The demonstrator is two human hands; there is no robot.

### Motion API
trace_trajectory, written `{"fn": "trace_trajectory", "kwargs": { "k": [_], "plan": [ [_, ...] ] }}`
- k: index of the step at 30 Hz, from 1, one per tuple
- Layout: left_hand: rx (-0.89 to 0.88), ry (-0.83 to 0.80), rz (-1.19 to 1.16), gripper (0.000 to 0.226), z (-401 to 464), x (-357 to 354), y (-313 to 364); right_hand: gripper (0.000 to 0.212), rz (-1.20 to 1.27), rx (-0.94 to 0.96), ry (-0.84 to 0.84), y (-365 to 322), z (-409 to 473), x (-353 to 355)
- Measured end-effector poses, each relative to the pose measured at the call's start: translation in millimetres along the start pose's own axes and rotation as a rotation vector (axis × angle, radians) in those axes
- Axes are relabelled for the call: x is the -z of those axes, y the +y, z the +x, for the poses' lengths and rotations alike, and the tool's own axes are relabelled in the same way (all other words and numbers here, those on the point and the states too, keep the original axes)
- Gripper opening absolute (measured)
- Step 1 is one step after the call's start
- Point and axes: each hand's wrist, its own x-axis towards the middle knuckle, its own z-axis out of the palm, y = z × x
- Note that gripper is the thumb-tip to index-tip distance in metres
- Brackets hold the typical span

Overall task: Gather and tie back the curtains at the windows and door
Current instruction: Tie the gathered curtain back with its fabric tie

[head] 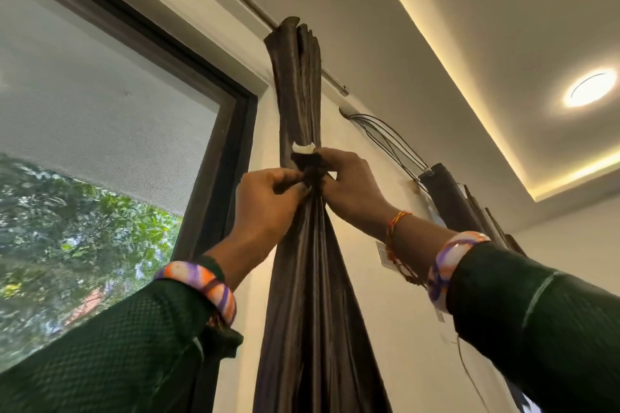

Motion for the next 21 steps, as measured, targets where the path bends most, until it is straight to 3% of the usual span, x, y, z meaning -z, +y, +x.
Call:
{"fn": "trace_trajectory", "kwargs": {
  "k": [3, 5, 8, 11, 14, 17, 19, 21],
  "plan": [
    [-0.590, -0.047, 0.567, 0.011, 8, 5, 4, 0.025, 0.036, -0.029, 0.002, 3, -1, 6],
    [-0.700, -0.202, 0.745, 0.012, 15, 9, 8, 0.021, 0.065, -0.037, -0.014, 7, 1, 10],
    [-0.652, -0.318, 0.760, 0.019, 21, 6, 16, 0.025, 0.076, -0.097, -0.040, 13, 2, 16],
    [-0.449, -0.134, 0.630, 0.018, 28, -2, 25, 0.037, 0.240, -0.100, -0.141, 12, -1, 22],
    [-0.177, -0.025, 0.483, 0.015, 33, -6, 28, 0.021, 0.277, -0.051, -0.124, 13, -1, 27],
    [0.003, -0.093, 0.279, 0.011, 32, -6, 29, 0.010, 0.305, -0.117, -0.052, 14, 2, 31],
    [0.024, -0.113, 0.255, 0.015, 32, -5, 29, 0.011, 0.340, -0.183, -0.031, 13, 3, 32],
    [-0.074, -0.117, 0.440, 0.018, 29, -4, 30, 0.011, 0.330, -0.242, -0.032, 12, 5, 29]
  ]
}}
